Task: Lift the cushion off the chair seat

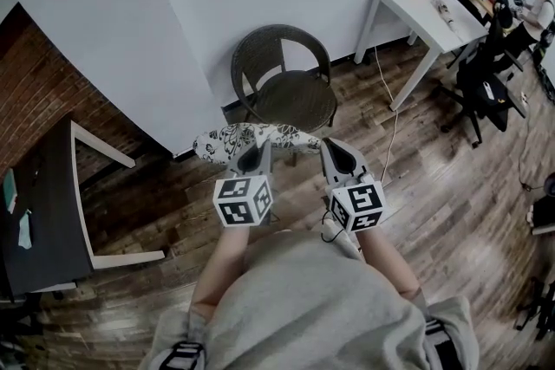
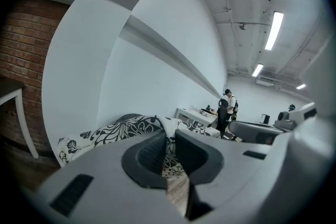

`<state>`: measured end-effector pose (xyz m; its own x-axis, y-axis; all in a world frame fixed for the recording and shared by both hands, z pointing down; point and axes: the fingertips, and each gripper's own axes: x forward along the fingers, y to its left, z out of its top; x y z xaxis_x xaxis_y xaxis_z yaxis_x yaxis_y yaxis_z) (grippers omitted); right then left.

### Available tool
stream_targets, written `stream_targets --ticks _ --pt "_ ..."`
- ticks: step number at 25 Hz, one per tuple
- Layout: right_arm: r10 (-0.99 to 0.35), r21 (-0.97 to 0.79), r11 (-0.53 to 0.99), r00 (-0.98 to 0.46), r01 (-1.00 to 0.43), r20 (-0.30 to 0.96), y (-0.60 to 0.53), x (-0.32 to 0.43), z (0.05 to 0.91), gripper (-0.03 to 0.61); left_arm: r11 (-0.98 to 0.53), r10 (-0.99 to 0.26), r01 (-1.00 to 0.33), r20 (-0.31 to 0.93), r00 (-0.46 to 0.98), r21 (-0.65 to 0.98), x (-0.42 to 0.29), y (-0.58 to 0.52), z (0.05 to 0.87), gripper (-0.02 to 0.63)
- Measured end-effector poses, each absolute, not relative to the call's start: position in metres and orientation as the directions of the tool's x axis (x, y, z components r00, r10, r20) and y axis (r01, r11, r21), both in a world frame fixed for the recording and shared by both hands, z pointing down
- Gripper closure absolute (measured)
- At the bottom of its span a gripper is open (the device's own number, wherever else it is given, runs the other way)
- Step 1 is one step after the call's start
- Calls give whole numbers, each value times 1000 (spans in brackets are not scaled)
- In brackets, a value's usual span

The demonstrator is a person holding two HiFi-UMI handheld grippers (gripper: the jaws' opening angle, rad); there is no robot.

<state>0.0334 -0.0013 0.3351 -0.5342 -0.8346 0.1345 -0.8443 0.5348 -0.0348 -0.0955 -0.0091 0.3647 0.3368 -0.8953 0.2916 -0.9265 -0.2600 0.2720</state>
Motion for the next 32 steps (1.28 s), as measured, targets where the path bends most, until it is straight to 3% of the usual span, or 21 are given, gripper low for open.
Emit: stream_targets --ticks 32 --pt "-858 -10 494 -490 -869 155 -18 35 340 584 -284 -875 -907 303 378 311 -90 -33 370 578"
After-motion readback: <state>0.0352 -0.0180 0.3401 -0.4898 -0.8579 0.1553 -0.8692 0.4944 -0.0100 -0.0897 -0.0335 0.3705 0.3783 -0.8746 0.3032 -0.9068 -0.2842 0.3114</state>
